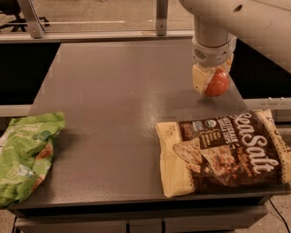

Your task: Move apple near brown chip bag

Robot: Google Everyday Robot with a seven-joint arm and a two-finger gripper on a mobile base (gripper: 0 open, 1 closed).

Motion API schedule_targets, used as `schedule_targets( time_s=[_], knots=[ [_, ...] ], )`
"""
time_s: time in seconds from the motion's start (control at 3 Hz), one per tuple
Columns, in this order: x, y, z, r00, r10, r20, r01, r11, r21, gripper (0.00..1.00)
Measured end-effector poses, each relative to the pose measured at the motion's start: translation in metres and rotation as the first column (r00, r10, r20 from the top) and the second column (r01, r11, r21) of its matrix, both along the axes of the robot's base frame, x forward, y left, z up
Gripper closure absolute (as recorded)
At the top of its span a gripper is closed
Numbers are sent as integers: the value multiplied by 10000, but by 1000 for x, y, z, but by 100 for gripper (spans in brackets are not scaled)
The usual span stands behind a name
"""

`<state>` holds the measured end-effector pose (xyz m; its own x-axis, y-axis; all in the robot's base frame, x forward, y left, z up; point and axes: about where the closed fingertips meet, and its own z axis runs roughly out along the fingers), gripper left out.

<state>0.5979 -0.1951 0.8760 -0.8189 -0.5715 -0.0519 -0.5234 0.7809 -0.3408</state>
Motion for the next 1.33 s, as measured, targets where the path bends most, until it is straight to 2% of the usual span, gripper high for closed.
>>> schedule_targets(
  time_s=[0.33, 0.67, 1.0, 1.33],
  knots=[
    [-1, -2, 5, 9934, -834, -791, 963, 9796, 1764, 100],
    [-10, 15, 9, 9759, -1309, -1746, 1851, 9205, 3441, 100],
    [-5, 40, 12, 9809, -977, -1683, 1618, 8901, 4261, 100],
    [-5, 40, 12, 9809, -977, -1682, 1617, 8901, 4262, 100]
  ],
)
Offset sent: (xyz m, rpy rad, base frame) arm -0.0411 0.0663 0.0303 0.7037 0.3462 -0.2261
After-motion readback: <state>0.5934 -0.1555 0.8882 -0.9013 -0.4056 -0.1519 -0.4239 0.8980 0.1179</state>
